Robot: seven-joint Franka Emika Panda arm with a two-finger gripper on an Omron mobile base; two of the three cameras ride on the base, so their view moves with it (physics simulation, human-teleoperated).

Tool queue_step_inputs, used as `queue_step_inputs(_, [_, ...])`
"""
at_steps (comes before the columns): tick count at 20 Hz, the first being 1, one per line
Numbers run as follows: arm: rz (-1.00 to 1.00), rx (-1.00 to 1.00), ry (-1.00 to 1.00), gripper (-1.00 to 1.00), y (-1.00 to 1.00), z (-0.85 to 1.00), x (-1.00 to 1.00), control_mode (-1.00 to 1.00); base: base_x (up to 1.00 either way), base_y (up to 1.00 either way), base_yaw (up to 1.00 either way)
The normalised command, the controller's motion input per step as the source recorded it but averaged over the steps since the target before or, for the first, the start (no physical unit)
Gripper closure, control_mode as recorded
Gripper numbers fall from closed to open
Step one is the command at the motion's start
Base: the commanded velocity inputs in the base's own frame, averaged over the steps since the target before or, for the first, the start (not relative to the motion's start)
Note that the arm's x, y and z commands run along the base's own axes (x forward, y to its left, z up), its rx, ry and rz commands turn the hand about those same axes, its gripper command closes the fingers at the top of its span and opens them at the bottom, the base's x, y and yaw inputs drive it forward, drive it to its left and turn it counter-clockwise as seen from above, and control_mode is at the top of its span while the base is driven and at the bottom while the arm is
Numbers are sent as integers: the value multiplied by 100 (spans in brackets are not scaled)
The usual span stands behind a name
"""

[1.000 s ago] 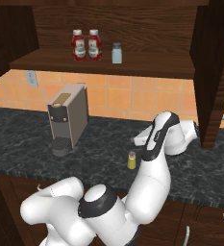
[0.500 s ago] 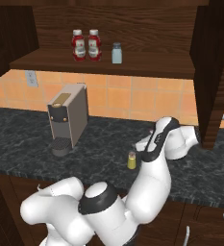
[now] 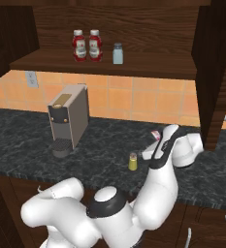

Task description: Put the shaker and condiment bottle from the counter next to their counterparts in the cabinet.

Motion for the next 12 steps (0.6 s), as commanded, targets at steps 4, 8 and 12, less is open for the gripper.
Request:
queue_step_inputs(4, [10, 0, 0, -100, 0, -31, -8, -100, 0, 0, 0])
queue_step_inputs(8, [3, 0, 0, -100, 0, -16, -5, -100, 0, 0, 0])
queue_step_inputs(12, [0, 0, 2, -100, 3, -19, -5, -100, 0, 0, 0])
